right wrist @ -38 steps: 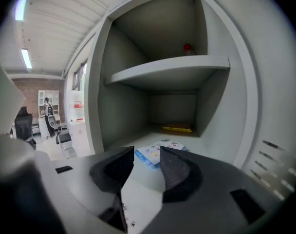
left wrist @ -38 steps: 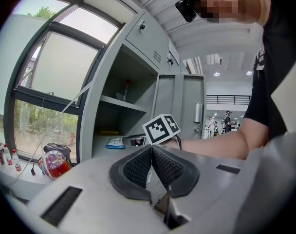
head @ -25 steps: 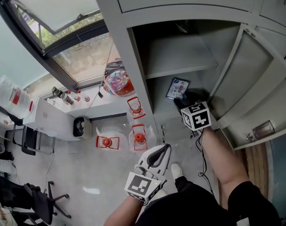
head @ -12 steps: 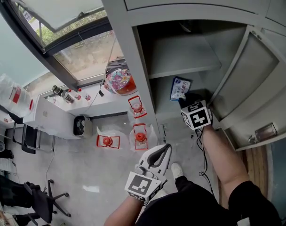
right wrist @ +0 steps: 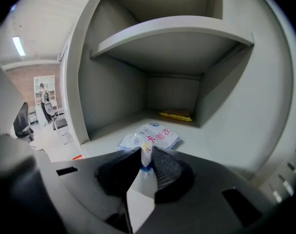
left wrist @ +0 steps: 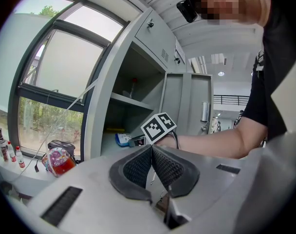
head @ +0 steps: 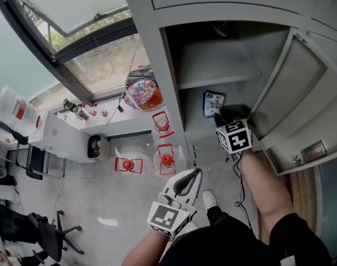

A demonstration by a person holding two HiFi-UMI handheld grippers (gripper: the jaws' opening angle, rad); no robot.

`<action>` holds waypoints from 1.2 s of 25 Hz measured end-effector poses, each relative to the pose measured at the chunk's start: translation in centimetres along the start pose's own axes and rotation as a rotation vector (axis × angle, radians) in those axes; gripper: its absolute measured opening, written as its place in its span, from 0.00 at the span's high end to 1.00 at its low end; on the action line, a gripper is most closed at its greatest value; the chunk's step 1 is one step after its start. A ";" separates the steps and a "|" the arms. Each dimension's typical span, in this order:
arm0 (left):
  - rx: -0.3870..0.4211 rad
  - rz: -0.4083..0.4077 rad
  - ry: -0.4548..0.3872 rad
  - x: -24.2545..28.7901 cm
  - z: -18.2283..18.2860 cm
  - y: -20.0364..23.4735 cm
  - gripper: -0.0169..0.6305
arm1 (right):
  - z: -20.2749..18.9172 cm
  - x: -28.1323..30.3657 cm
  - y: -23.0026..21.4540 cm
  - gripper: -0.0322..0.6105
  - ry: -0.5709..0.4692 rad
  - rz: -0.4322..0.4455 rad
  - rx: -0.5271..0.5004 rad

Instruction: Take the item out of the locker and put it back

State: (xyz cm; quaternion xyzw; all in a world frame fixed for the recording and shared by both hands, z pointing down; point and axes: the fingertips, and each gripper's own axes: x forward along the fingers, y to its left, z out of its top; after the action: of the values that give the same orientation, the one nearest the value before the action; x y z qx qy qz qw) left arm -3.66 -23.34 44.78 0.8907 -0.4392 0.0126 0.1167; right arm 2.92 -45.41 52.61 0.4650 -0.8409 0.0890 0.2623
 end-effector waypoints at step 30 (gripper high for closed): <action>0.070 -0.024 -0.057 -9.3 0.9 -5.9 0.95 | 1.6 -16.8 9.7 0.77 -0.237 0.046 0.028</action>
State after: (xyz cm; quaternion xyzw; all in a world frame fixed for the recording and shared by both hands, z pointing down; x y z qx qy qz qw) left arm -4.82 -12.85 41.59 0.8995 -0.4307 0.0012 0.0730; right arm 1.56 -28.34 43.37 0.4566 -0.8750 0.0512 0.1525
